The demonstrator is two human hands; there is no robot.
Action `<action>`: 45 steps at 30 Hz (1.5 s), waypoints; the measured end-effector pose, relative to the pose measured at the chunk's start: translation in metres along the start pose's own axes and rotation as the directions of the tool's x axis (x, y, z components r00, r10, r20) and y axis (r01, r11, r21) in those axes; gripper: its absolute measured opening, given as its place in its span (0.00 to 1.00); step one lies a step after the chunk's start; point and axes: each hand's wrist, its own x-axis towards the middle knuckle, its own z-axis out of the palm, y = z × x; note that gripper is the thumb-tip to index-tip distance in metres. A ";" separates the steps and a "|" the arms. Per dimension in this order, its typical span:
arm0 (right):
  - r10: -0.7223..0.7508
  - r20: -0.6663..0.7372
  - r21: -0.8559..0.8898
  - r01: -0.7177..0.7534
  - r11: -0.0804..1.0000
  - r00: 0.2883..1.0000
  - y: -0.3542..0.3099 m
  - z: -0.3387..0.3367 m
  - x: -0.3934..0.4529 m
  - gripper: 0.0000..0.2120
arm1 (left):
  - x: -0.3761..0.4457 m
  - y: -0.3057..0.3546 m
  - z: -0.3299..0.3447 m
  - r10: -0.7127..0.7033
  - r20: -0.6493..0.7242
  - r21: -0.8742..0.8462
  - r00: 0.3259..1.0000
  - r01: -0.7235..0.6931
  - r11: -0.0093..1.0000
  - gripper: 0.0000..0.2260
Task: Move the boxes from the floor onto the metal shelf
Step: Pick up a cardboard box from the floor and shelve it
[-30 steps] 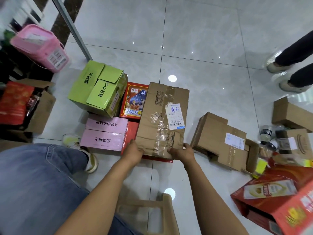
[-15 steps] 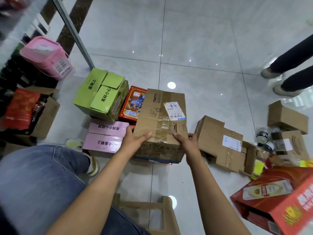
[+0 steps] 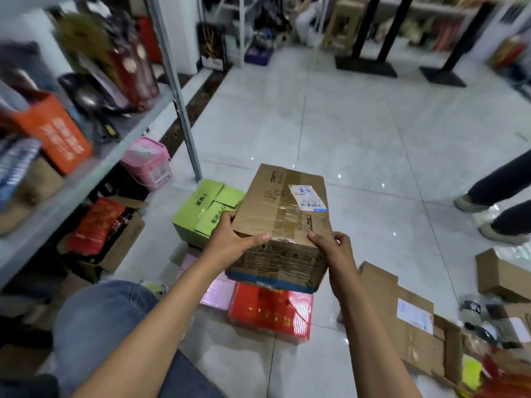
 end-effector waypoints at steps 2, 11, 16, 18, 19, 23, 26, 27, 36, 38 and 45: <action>-0.081 0.045 0.010 0.081 0.997 0.996 -0.026 0.018 -0.009 0.29 | -0.005 0.023 -0.025 0.050 -0.070 -0.005 0.996 -0.050 0.999 0.38; -0.400 0.230 0.128 0.380 0.916 0.887 -0.152 0.096 -0.068 0.32 | -0.055 0.120 -0.132 0.256 -0.341 0.018 0.905 -0.266 0.964 0.34; -0.508 0.356 0.200 0.467 0.861 0.784 -0.210 0.140 -0.107 0.32 | -0.099 0.168 -0.194 0.360 -0.473 0.080 0.804 -0.367 0.927 0.36; -0.543 0.392 0.235 0.490 0.839 0.743 -0.228 0.158 -0.121 0.32 | -0.115 0.182 -0.217 0.384 -0.523 0.110 0.761 -0.387 0.916 0.38; -0.564 0.407 0.257 0.502 0.826 0.719 -0.236 0.167 -0.128 0.32 | -0.125 0.189 -0.227 0.390 -0.545 0.116 0.742 -0.395 0.911 0.38; -0.618 0.460 0.337 0.518 0.786 0.638 -0.262 0.198 -0.154 0.30 | -0.162 0.207 -0.259 0.411 -0.591 0.129 0.694 -0.423 0.897 0.36; -0.632 0.508 0.385 0.503 0.774 0.585 -0.276 0.224 -0.178 0.31 | -0.188 0.215 -0.284 0.405 -0.650 0.146 0.643 -0.417 0.897 0.36; -0.639 0.523 0.399 0.500 0.769 0.565 -0.279 0.235 -0.184 0.32 | -0.195 0.216 -0.294 0.397 -0.666 0.147 0.632 -0.410 0.900 0.37; -0.586 0.671 0.419 0.419 0.805 0.455 -0.288 0.329 -0.227 0.34 | -0.251 0.218 -0.365 0.332 -0.797 0.188 0.505 -0.314 0.930 0.38; -0.567 0.708 0.414 0.403 0.816 0.421 -0.289 0.351 -0.236 0.32 | -0.263 0.218 -0.377 0.320 -0.825 0.195 0.467 -0.296 0.935 0.35; -0.515 0.786 0.380 0.390 0.839 0.342 -0.283 0.410 -0.259 0.23 | -0.284 0.199 -0.407 0.244 -0.906 0.158 0.347 -0.259 0.953 0.31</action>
